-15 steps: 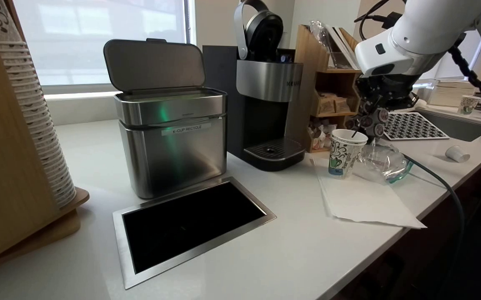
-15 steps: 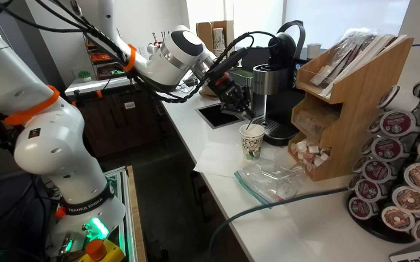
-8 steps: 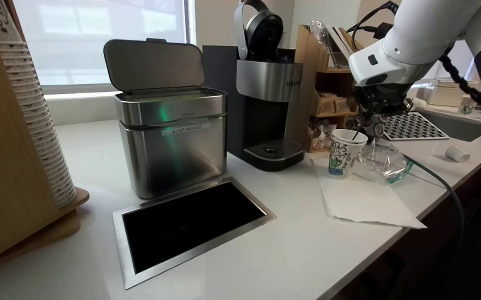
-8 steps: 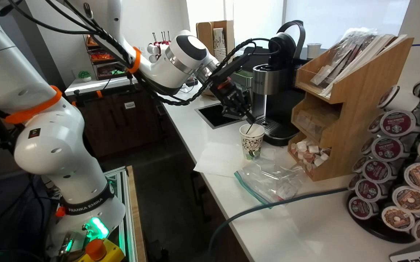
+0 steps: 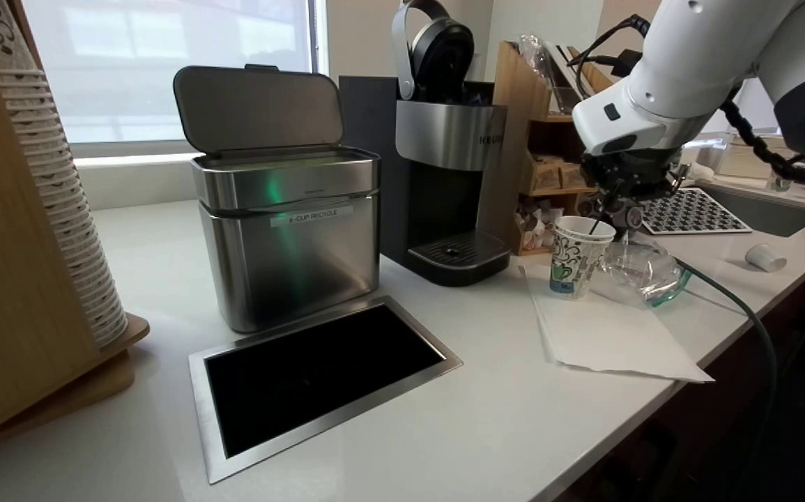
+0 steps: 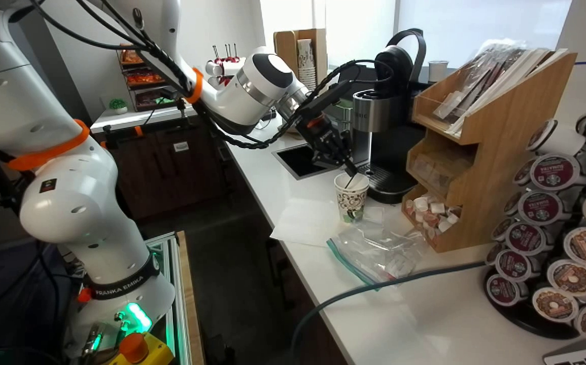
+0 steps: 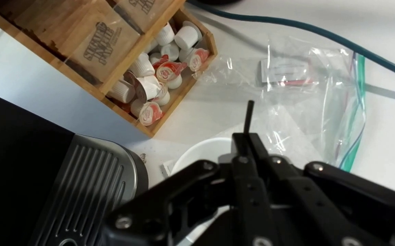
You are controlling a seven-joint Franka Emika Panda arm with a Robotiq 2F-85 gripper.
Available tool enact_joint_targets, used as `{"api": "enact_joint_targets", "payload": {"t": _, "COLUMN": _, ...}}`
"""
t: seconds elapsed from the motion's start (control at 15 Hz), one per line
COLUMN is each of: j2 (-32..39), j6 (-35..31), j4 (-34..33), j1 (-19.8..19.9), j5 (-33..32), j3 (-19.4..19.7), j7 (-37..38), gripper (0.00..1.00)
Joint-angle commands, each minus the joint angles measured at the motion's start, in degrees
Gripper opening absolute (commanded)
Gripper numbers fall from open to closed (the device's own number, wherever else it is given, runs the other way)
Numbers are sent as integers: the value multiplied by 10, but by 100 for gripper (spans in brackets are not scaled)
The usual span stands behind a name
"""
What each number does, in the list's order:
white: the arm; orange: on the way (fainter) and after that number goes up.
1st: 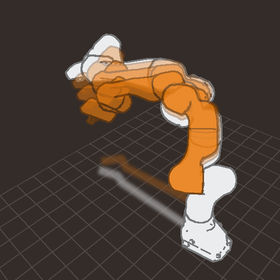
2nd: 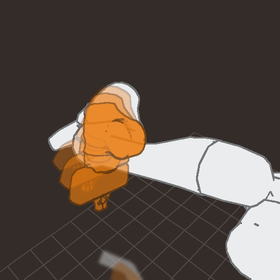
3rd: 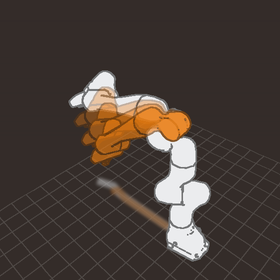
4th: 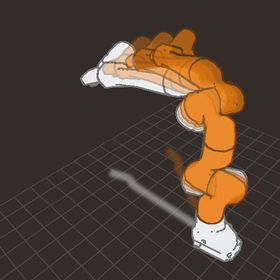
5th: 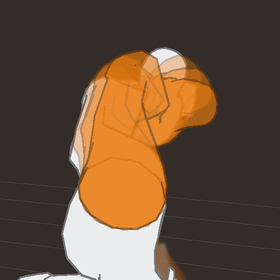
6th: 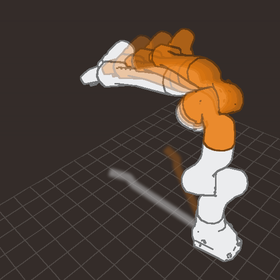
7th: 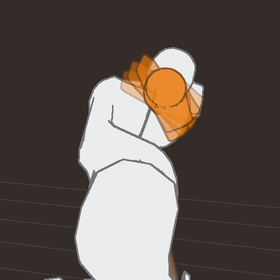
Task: Put the black straw from the napkin in the stacked coffee cups on the napkin.
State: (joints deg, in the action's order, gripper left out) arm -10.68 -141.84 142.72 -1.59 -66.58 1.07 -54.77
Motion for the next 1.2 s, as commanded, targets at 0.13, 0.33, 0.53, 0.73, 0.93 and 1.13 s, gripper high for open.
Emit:
{"api": "enact_joint_targets", "payload": {"t": 0.13, "j2": 13, "j6": 17, "j4": -12, "j1": -1, "j5": -13, "j3": -5, "j7": -5, "gripper": 31}}
{"api": "enact_joint_targets", "payload": {"t": 0.33, "j2": 12, "j6": 16, "j4": -13, "j1": -1, "j5": -13, "j3": -6, "j7": -4, "gripper": 52}}
{"api": "enact_joint_targets", "payload": {"t": 0.53, "j2": 10, "j6": 13, "j4": -13, "j1": -1, "j5": -11, "j3": -6, "j7": -2, "gripper": 74}}
{"api": "enact_joint_targets", "payload": {"t": 0.73, "j2": 3, "j6": 13, "j4": -13, "j1": -2, "j5": 2, "j3": -6, "j7": 7, "gripper": 96}}
{"api": "enact_joint_targets", "payload": {"t": 0.93, "j2": -15, "j6": 16, "j4": -7, "j1": -2, "j5": 12, "j3": -7, "j7": 43, "gripper": 100}}
{"api": "enact_joint_targets", "payload": {"t": 1.13, "j2": -41, "j6": 21, "j4": 10, "j1": -7, "j5": 53, "j3": -5, "j7": 68, "gripper": 100}}
